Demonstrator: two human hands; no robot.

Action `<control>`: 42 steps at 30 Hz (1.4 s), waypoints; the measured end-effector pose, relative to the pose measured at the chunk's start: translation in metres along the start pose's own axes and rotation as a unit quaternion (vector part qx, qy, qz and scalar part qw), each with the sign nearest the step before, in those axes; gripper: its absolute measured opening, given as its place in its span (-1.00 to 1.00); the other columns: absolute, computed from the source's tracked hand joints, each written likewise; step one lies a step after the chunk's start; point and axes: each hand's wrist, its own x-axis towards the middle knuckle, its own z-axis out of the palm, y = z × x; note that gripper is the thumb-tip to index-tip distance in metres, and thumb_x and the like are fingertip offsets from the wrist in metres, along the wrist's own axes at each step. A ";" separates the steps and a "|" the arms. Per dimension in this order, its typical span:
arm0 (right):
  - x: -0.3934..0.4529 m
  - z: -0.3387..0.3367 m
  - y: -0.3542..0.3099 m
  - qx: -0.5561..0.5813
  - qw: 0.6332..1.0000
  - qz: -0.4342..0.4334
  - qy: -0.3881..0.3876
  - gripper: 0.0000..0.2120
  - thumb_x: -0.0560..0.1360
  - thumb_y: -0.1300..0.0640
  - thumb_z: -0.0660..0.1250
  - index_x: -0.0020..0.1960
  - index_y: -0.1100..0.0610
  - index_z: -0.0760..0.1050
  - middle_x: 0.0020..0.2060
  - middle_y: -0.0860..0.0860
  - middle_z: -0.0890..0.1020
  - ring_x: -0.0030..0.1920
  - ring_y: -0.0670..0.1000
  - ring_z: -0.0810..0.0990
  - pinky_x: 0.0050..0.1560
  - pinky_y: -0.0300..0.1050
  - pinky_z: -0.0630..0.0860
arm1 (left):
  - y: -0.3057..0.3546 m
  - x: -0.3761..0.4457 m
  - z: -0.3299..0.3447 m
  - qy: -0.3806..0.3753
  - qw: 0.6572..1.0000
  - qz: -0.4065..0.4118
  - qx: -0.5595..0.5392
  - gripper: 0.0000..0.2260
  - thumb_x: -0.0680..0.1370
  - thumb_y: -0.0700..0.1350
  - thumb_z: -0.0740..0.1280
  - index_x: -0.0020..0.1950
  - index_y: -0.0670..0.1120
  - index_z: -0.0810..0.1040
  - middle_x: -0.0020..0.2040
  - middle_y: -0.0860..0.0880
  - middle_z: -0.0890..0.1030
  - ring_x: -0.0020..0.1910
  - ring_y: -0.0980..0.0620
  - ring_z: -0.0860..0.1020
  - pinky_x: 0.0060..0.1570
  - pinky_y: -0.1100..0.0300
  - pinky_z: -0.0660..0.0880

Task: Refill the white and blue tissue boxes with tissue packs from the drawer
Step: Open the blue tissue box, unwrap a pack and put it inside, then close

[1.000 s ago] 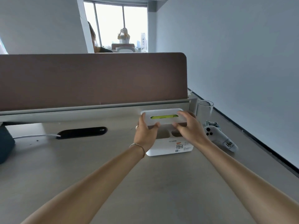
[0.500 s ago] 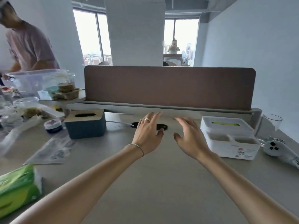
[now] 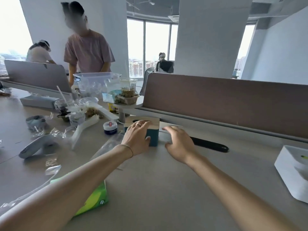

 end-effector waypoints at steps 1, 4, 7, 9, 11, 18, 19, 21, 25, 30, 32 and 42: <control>0.010 0.007 -0.002 -0.002 1.000 -0.002 -0.006 -0.41 0.43 0.19 0.29 0.45 0.00 0.39 0.39 -0.02 0.50 0.39 0.08 0.42 0.38 0.04 0.37 | -0.011 0.007 0.003 -0.005 1.000 -0.003 0.013 -0.40 0.55 -0.05 0.39 0.57 0.04 0.31 0.51 -0.04 0.39 0.51 -0.11 0.30 0.46 0.01 0.28; 0.033 0.025 0.000 -0.009 1.000 -0.003 -0.015 -0.42 0.43 0.17 0.28 0.45 -0.03 0.38 0.37 -0.03 0.51 0.37 0.09 0.43 0.36 0.07 0.40 | -0.037 0.032 0.013 -0.038 0.997 -0.007 0.068 -0.33 0.54 0.04 0.41 0.60 0.06 0.22 0.57 -0.06 0.33 0.59 -0.14 0.18 0.54 -0.10 0.18; 0.047 0.040 0.005 -0.010 1.000 -0.004 -0.023 -0.43 0.43 0.16 0.27 0.43 -0.04 0.38 0.33 -0.02 0.53 0.33 0.12 0.45 0.32 0.09 0.42 | -0.049 0.052 0.023 -0.089 0.991 0.021 0.097 -0.26 0.52 0.09 0.43 0.63 0.09 0.17 0.58 -0.04 0.32 0.61 -0.12 0.14 0.57 -0.09 0.06; 0.051 0.047 0.009 -0.013 0.999 -0.005 -0.031 -0.44 0.45 0.17 0.28 0.45 0.00 0.38 0.35 0.00 0.51 0.34 0.11 0.44 0.34 0.07 0.40 | -0.050 0.061 0.027 -0.109 0.990 0.030 0.082 -0.28 0.53 0.02 0.44 0.63 0.07 0.20 0.56 -0.05 0.35 0.56 -0.11 0.23 0.53 0.05 0.07; 0.053 0.052 0.013 -0.013 0.999 -0.003 -0.036 -0.43 0.46 0.18 0.28 0.47 0.02 0.37 0.39 0.00 0.47 0.37 0.10 0.41 0.34 0.04 0.40 | -0.050 0.066 0.029 -0.096 0.993 0.030 0.060 -0.33 0.52 -0.05 0.45 0.60 0.06 0.29 0.51 -0.06 0.41 0.50 -0.14 0.32 0.47 0.11 0.15; 0.047 0.050 0.021 0.010 0.999 -0.022 -0.030 -0.42 0.43 0.22 0.32 0.42 -0.06 0.36 0.40 -0.07 0.39 0.37 0.08 0.38 0.26 0.06 0.47 | -0.038 0.060 0.020 -0.077 0.996 0.040 0.036 -0.37 0.44 -0.07 0.51 0.50 0.04 0.43 0.40 -0.05 0.51 0.35 -0.14 0.48 0.28 0.09 0.39; 0.044 0.046 0.022 0.012 0.999 -0.025 -0.024 -0.42 0.43 0.22 0.33 0.42 -0.06 0.36 0.41 -0.08 0.39 0.38 0.07 0.37 0.27 0.06 0.46 | -0.032 0.056 0.017 -0.074 0.996 0.047 0.034 -0.37 0.44 -0.06 0.52 0.49 0.04 0.44 0.40 -0.04 0.51 0.35 -0.13 0.48 0.27 0.09 0.40; 0.033 0.032 0.024 0.004 1.000 -0.027 -0.011 -0.43 0.47 0.16 0.35 0.45 -0.05 0.35 0.44 -0.08 0.37 0.43 0.06 0.33 0.33 0.05 0.42 | -0.016 0.046 0.011 -0.072 0.995 0.061 0.032 -0.38 0.44 -0.05 0.53 0.48 0.05 0.44 0.38 -0.02 0.52 0.33 -0.10 0.48 0.23 0.10 0.41; -0.009 -0.007 0.036 -0.001 1.000 -0.014 0.019 -0.45 0.51 0.01 0.38 0.47 -0.06 0.34 0.47 -0.08 0.37 0.47 0.03 0.30 0.39 0.01 0.34 | 0.027 0.017 0.000 -0.075 0.991 0.108 0.013 -0.39 0.42 -0.03 0.54 0.46 0.06 0.47 0.34 0.00 0.55 0.32 -0.06 0.49 0.27 0.09 0.44; -0.085 -0.047 0.056 -0.003 0.999 0.020 0.029 -0.44 0.50 -0.03 0.41 0.47 -0.08 0.37 0.48 -0.11 0.36 0.48 -0.03 0.29 0.38 -0.08 0.29 | 0.088 -0.026 0.005 -0.095 0.983 0.156 -0.035 -0.39 0.42 0.03 0.55 0.45 0.10 0.47 0.27 0.04 0.58 0.26 -0.01 0.50 0.21 0.10 0.45; -0.116 -0.058 0.061 -0.012 0.999 0.027 0.032 -0.44 0.49 -0.03 0.42 0.47 -0.07 0.38 0.49 -0.09 0.35 0.47 -0.02 0.32 0.37 -0.05 0.36 | 0.110 -0.042 0.010 -0.103 0.978 0.175 -0.052 -0.39 0.41 0.04 0.55 0.44 0.10 0.48 0.25 0.05 0.58 0.25 0.00 0.50 0.21 0.08 0.45; -0.225 -0.108 0.086 -0.020 0.996 0.078 0.035 -0.48 0.48 0.03 0.46 0.41 -0.10 0.43 0.44 -0.13 0.38 0.33 -0.06 0.48 0.32 0.02 0.46 | 0.195 -0.102 0.038 -0.094 0.959 0.250 -0.090 -0.39 0.41 0.06 0.55 0.44 0.14 0.47 0.24 0.11 0.57 0.22 0.03 0.48 0.16 0.12 0.45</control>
